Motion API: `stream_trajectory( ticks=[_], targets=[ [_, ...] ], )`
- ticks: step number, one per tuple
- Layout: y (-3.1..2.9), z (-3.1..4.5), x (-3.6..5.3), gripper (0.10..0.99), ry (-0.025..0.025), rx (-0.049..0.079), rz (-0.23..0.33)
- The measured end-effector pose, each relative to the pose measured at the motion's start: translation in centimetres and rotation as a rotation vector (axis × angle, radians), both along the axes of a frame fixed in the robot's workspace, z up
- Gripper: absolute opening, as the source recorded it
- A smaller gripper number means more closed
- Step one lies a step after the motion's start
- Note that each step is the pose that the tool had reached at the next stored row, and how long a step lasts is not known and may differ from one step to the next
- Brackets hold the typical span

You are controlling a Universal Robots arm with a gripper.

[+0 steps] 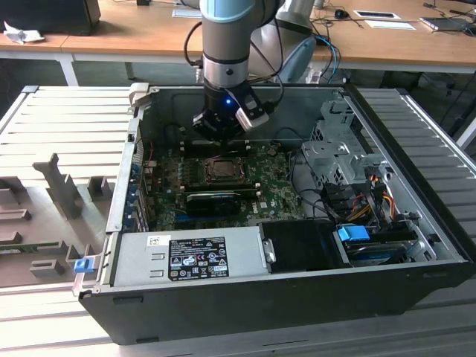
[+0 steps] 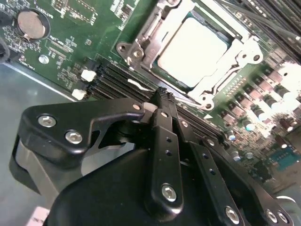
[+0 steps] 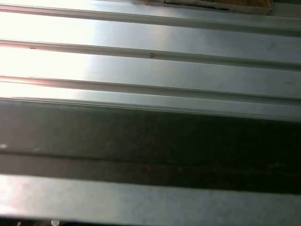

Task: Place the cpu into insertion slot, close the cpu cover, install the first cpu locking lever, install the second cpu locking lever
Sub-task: 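Install the first cpu locking lever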

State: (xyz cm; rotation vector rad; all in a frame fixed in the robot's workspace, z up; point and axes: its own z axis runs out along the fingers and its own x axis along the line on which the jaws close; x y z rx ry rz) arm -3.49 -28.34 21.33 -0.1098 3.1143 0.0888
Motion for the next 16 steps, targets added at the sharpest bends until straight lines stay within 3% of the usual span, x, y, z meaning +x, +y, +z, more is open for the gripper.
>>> stream_trajectory(
  ticks=[8,16],
  targets=[
    [0.24,-0.86,1.16,0.106,0.0001,0.0,0.0],
    [0.41,-0.96,1.41,0.106,-0.0001,0.0,0.0]
  ],
)
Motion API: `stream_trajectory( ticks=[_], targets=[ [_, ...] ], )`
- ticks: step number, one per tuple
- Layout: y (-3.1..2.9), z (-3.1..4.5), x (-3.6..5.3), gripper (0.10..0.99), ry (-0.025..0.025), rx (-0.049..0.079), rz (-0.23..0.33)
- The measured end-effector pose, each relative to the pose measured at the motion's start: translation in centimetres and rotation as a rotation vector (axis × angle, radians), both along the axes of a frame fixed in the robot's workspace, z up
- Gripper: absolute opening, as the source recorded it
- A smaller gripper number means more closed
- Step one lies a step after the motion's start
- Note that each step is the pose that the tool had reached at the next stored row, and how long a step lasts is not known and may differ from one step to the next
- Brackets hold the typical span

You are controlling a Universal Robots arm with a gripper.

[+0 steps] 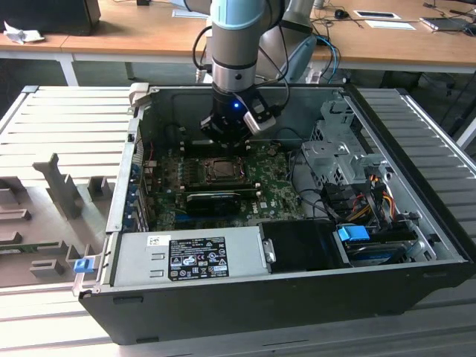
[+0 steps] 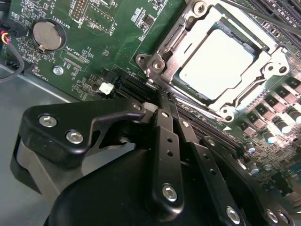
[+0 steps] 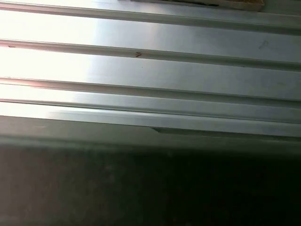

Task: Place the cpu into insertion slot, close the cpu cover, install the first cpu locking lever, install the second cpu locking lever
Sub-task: 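Install the first cpu locking lever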

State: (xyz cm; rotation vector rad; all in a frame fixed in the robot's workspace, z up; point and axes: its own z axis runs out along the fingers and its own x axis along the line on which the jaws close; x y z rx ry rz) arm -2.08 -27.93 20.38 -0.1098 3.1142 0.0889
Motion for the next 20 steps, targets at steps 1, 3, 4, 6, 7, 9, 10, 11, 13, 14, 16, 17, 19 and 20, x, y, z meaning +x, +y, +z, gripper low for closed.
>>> stream_trajectory(
  ticks=[1,3,4,6,7,9,10,11,13,14,16,17,19,20],
  targets=[
    [0.0,0.03,0.0,0.106,0.0,0.0,0.0],
    [0.0,0.07,0.02,0.106,-0.0001,0.0,0.0],
    [0.0,0.07,0.02,0.106,0.0,0.0,0.0],
    [0.0,0.08,0.04,0.106,0.0001,0.0,0.0],
    [-0.01,0.08,0.06,0.106,0.0003,0.0,0.0],
    [0.0,0.08,0.2,0.106,0.0005,0.0,0.0],
    [-0.01,0.08,0.29,0.106,0.0005,-0.001,0.0],
    [-0.01,0.08,0.31,0.106,0.0005,-0.001,0.0],
    [0.0,0.08,0.32,0.106,0.0005,0.0,0.0],
    [-0.01,0.14,0.32,0.106,0.0006,-0.001,0.0],
    [-0.01,0.2,0.33,0.106,0.0004,0.0,0.0],
    [-0.01,0.2,0.33,0.106,0.0004,0.0,0.0],
    [-0.02,0.19,0.32,0.106,0.0006,-0.001,0.0],
    [-0.02,0.17,0.32,0.106,0.0007,-0.001,0.0]
  ],
)
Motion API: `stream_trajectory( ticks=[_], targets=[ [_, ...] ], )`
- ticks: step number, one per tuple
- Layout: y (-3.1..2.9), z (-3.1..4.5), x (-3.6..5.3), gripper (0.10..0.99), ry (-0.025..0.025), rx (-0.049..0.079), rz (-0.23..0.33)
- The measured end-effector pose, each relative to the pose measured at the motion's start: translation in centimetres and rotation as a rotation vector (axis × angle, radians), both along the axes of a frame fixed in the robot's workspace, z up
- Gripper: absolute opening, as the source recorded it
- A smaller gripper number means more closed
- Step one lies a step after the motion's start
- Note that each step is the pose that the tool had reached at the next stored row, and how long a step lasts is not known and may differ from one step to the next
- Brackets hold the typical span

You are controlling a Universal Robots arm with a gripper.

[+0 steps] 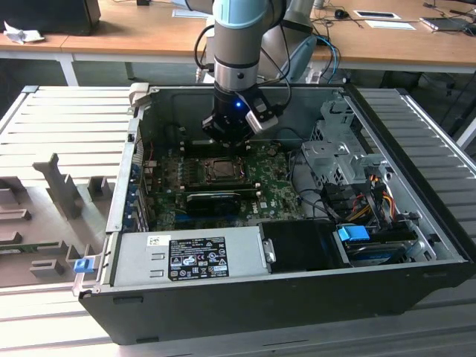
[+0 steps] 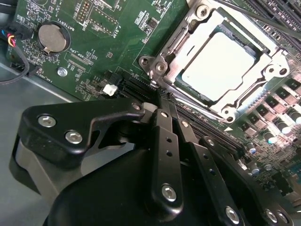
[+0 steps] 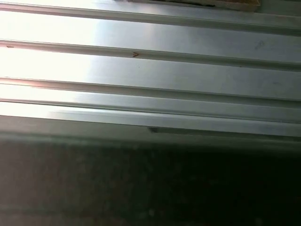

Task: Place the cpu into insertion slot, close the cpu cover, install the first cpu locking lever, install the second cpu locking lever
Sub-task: 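Install the first cpu locking lever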

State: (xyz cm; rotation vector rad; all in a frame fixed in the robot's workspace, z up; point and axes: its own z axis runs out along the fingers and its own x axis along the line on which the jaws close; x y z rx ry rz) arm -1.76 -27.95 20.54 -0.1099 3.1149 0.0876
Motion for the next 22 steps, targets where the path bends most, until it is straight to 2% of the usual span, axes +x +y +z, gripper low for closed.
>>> stream_trajectory(
  ticks=[22],
  targets=[
    [-0.2,-0.43,0.03,0.106,0.0003,-0.001,-0.001]
  ],
)
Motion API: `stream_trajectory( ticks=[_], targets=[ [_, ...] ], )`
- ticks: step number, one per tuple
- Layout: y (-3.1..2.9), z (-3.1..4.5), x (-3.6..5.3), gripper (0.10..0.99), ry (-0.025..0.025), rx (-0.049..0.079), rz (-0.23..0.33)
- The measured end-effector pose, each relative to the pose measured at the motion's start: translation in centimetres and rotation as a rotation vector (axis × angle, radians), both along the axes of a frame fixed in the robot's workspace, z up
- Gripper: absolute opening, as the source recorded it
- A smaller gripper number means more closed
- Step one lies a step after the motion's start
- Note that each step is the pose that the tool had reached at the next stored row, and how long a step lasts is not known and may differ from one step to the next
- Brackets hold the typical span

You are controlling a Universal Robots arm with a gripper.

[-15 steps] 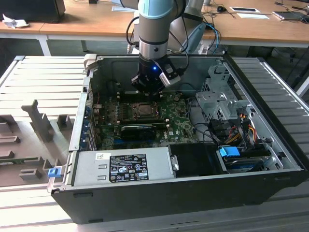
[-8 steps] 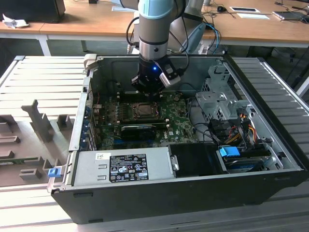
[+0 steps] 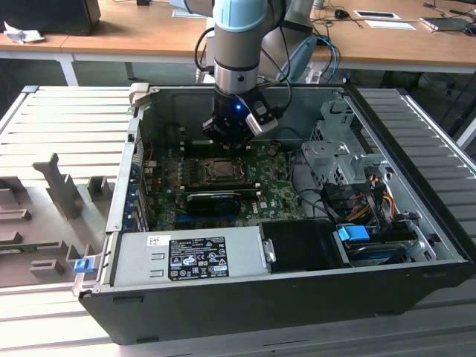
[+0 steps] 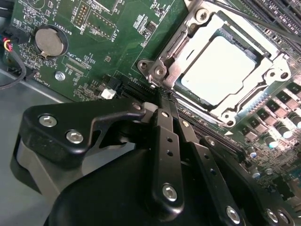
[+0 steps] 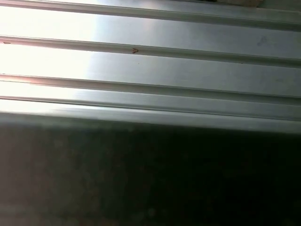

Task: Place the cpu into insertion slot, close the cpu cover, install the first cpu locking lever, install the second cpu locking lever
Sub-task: 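Install the first cpu locking lever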

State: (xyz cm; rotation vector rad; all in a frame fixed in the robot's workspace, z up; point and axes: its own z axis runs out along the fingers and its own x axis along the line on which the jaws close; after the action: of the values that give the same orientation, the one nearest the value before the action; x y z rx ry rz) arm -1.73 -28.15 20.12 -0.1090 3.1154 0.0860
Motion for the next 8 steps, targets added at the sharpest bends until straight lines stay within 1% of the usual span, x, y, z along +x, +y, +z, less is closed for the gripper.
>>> stream_trajectory(
  ticks=[3,6,8],
  targets=[
    [0.01,-0.02,0.0,0.106,-0.0003,0.01,0.0],
    [0.02,0.04,0.01,0.106,-0.0007,0.015,0.0],
    [0.02,0.52,0.01,0.106,-0.0004,0.014,0.0]
  ],
)
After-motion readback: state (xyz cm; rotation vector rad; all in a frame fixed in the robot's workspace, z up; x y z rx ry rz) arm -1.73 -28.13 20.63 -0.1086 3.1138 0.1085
